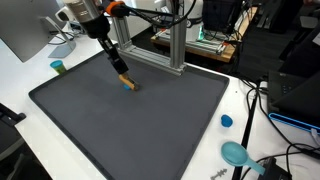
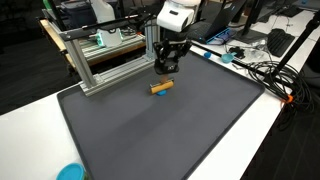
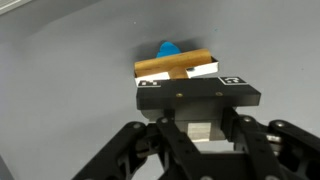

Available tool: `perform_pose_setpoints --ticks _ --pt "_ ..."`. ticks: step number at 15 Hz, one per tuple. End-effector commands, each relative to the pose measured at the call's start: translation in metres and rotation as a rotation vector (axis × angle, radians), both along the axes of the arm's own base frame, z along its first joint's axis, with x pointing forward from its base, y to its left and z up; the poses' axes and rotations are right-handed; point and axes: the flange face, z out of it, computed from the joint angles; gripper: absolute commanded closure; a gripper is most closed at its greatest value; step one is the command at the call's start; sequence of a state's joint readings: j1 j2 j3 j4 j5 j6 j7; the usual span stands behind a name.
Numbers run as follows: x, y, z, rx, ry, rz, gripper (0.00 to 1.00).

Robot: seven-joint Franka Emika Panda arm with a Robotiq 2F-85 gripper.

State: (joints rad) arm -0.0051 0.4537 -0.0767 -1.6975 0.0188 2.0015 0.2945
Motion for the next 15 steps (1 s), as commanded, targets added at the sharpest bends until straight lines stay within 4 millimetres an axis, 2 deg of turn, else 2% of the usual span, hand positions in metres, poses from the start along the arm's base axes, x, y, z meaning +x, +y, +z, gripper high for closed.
perform_pose_setpoints --ticks 1,4,5,7,8,15 --pt "0.007 0.002 -0.016 0.033 0.014 -0.005 0.78" --pt "0.007 -0.002 -0.020 0.050 0.000 -0.026 0.78" --pt "0.002 -0.001 -0.004 0.006 0.006 -0.006 0.53" --pt "0.002 -0.004 -0.004 0.013 0.005 -0.015 0.53" --pt "0.002 -0.005 -0.004 0.014 0.005 -0.017 0.78" --pt "-0.010 -0.008 -0.023 0.081 0.067 0.050 0.78"
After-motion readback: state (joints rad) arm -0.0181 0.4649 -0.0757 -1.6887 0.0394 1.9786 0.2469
